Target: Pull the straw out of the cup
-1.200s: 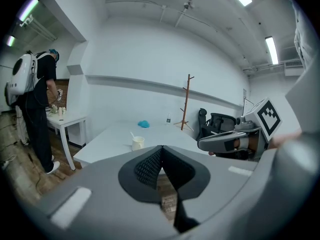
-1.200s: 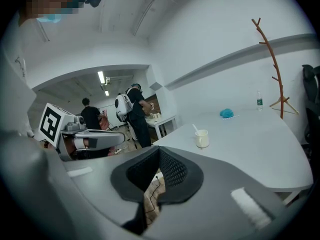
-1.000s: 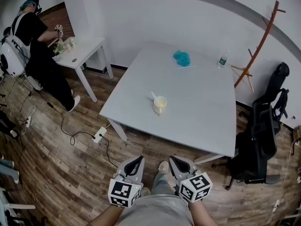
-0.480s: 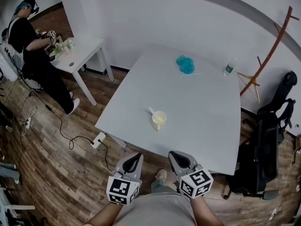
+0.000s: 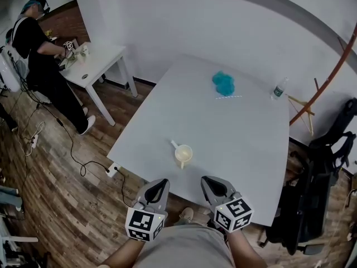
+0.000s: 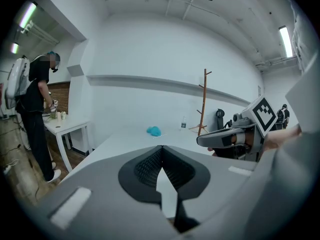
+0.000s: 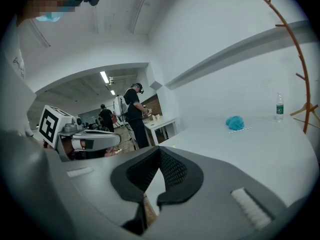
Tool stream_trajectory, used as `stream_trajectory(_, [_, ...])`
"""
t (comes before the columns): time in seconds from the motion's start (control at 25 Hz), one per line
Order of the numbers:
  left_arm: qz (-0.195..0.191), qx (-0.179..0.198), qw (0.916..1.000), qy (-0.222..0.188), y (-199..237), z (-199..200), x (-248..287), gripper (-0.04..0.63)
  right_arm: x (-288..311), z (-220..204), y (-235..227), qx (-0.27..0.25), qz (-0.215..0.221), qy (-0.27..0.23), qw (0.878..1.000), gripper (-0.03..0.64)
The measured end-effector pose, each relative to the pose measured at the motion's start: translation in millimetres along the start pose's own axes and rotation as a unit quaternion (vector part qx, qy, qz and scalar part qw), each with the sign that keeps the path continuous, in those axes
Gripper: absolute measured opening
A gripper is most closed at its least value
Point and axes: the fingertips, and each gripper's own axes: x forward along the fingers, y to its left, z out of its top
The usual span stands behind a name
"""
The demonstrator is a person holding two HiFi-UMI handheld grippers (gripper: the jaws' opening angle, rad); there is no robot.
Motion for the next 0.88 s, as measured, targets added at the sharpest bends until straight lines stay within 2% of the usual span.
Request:
stream_trajectory(0.4, [0.009,-0.01,0.9999,0.007,4.8,-0.2,14.4,0.02,7.7,-4.2,-12.6,0.014,0.005,0.008,1.0,0.006])
stream_trajectory(0.88, [-0.021,-0.003,0.9995,0.023,17.6,4.1,33.0,0.02,17.3,-0.5,-19.8,0.025,-0.019,0.013,0.999,0.006])
